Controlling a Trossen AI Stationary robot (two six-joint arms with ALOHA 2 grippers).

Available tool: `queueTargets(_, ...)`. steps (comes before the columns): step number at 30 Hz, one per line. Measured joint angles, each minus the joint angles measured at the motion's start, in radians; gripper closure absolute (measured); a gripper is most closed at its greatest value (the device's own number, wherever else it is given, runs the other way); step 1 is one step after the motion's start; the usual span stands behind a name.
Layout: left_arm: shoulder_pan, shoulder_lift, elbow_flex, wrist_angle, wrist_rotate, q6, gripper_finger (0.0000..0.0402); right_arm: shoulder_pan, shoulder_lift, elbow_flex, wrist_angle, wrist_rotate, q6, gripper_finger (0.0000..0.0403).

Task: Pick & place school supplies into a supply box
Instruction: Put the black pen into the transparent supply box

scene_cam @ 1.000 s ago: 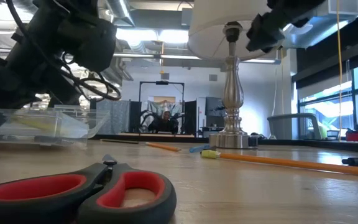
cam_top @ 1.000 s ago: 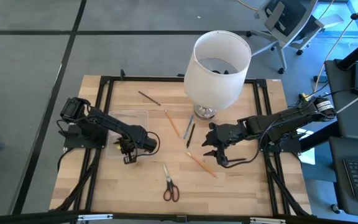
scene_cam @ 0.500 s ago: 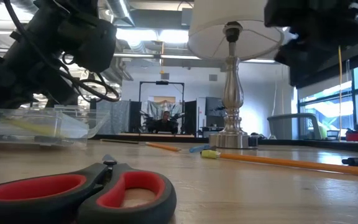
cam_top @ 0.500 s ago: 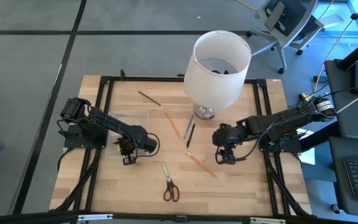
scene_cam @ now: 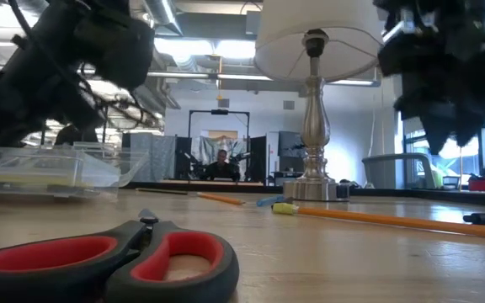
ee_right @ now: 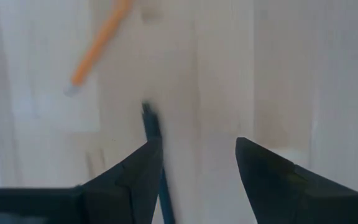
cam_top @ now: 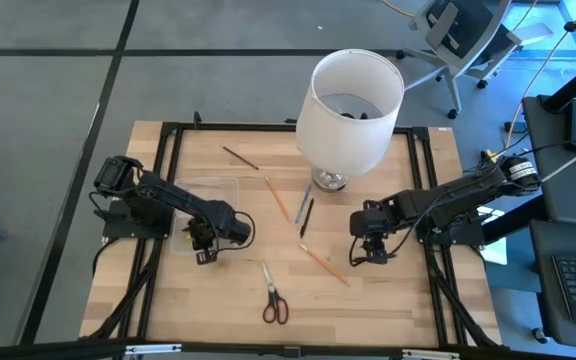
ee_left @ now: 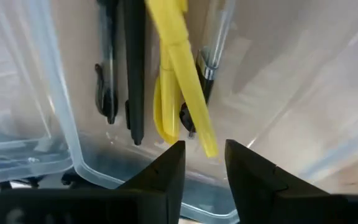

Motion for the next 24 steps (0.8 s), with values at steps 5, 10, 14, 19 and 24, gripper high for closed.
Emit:
queueTargets(5,-0.004,-0.116,0.0,0.014,-0.056,-0.113,0.0297,0.013,0.0,-0.077,-0.029,-0.067,-0.028,0.0198)
queueTargets(10,-0.031,-0.243,0.0,0.149,-0.216,-0.239,0.0301,0.093,0.0,-0.125,-0.029,-0.074,-0.072,0.02)
queueTargets(14,-0.059,-0.308,0.0,0.349,-0.343,-0.238,0.0301,0.17,0.0,-0.13,-0.023,-0.056,-0.054,0.0212)
queueTargets(19,-0.086,-0.322,0.0,0.662,-0.474,-0.116,0.0302,0.23,0.0,-0.13,0.041,-0.003,-0.022,0.0232)
queueTargets(24,-0.094,-0.301,0.0,0.924,-0.549,0.015,0.0302,0.242,0.004,-0.129,0.194,0.062,-0.027,0.0241)
